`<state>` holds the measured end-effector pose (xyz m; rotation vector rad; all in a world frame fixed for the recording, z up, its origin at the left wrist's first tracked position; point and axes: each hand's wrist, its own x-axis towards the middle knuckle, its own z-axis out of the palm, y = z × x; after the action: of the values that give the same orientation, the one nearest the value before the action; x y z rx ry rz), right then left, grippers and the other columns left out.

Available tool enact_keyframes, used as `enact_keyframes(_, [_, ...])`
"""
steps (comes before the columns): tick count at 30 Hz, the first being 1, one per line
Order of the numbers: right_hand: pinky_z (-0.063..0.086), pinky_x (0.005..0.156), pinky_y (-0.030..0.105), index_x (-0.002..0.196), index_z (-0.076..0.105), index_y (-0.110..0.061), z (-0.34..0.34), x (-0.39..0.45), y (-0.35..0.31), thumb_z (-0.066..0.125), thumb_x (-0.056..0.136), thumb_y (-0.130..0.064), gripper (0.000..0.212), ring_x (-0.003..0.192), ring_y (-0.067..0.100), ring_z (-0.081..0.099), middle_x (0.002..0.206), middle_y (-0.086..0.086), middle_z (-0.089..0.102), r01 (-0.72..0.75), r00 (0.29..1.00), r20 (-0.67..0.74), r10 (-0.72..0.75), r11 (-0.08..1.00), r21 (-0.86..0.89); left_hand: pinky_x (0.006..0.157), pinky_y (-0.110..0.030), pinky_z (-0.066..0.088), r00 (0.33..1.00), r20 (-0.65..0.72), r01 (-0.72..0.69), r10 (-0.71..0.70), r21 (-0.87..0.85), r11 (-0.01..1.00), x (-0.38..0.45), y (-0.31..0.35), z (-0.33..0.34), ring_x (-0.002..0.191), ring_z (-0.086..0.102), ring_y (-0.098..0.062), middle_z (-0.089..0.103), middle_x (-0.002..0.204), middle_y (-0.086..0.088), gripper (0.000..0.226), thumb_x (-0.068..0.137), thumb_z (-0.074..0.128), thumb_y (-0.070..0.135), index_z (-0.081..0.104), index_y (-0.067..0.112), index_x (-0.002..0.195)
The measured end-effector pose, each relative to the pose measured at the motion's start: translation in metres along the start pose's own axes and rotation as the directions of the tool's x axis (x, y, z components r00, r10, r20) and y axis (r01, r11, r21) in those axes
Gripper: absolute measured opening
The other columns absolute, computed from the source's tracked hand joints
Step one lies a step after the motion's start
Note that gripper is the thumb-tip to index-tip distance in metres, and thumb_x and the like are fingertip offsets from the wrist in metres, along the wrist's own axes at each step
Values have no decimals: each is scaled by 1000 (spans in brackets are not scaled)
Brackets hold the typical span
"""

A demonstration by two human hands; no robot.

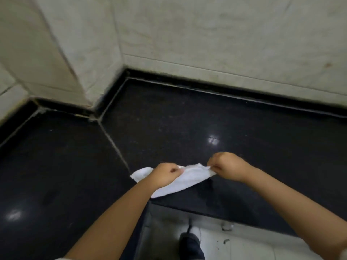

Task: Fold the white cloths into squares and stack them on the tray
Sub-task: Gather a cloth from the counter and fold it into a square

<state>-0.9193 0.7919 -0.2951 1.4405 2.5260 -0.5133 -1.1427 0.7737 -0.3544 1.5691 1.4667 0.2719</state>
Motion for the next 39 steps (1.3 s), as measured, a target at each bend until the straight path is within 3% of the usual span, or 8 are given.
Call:
enact_keyframes(6, [53, 62, 34, 80, 72, -15, 72, -41, 54, 55, 78, -14, 17, 74, 29, 64, 76, 7, 66, 9, 1000, -30, -9, 1000, 0, 95, -34, 44, 990, 138, -91, 34, 429, 899, 39, 30, 46, 113, 55, -27, 59, 124, -12, 51, 94, 48, 22, 32, 25, 143])
enact_keyframes(13, [53, 55, 33, 68, 67, -10, 70, -38, 96, 57, 71, -11, 10, 60, 25, 60, 65, 7, 62, 136, 969, -229, -93, 974, 180, 88, -33, 43, 972, 225, -204, 61, 696, 688, 70, 63, 52, 104, 54, -25, 54, 115, -8, 26, 95, 45, 23, 65, 15, 110])
enact_keyframes(17, [47, 72, 38, 77, 63, -5, 26, -17, 128, 42, 78, -22, 27, 76, 30, 59, 76, 15, 65, 38, 932, -357, 69, 958, 285, 91, -39, 41, 957, -80, -159, 278, 658, 736, 97, 102, 9, 106, 50, -31, 54, 110, -17, 21, 93, 47, 14, 63, 2, 103])
enact_keyframes(23, [51, 66, 39, 76, 70, -1, -66, -7, 187, 54, 78, -16, 22, 66, 37, 64, 69, 19, 67, -51, 671, -726, 147, 987, 153, 76, -41, 38, 763, -421, -157, 490, 615, 773, 115, 187, -48, 90, 52, -35, 58, 93, -21, 19, 96, 41, 11, 54, -3, 95])
enact_keyframes(28, [54, 62, 36, 76, 72, 0, -83, -30, 206, 51, 84, -19, 29, 64, 32, 66, 73, 16, 71, 13, 514, -857, -33, 999, -31, 73, -42, 43, 617, -341, -312, 709, 721, 618, 119, 191, -39, 82, 56, -37, 63, 86, -21, 19, 92, 46, 7, 62, -3, 95])
enact_keyframes(32, [56, 63, 36, 71, 71, -5, -21, -57, 219, 46, 84, -26, 35, 64, 31, 64, 72, 10, 70, 118, 775, -618, -136, 990, -71, 45, -34, 52, 707, -27, -443, 706, 762, 473, 115, 137, -5, 56, 62, -31, 64, 66, -14, 27, 79, 43, 15, 67, 4, 76])
enact_keyframes(35, [53, 73, 37, 75, 71, -7, 28, -75, 215, 49, 88, -31, 34, 75, 26, 64, 79, 8, 72, 24, 993, -114, -12, 995, 99, 60, -28, 56, 818, 239, -520, 523, 697, 494, 100, 107, 32, 73, 70, -26, 71, 82, -11, 21, 79, 52, 6, 72, 7, 87])
enact_keyframes(39, [43, 69, 19, 94, 70, -3, 44, -85, 202, 58, 90, -18, 19, 71, 8, 55, 79, 2, 66, -285, 866, 493, 83, 892, 351, 89, -21, 43, 871, 489, -364, 50, 572, 736, 92, 104, 59, 107, 59, -15, 65, 118, -2, 27, 91, 54, 12, 65, 11, 115])
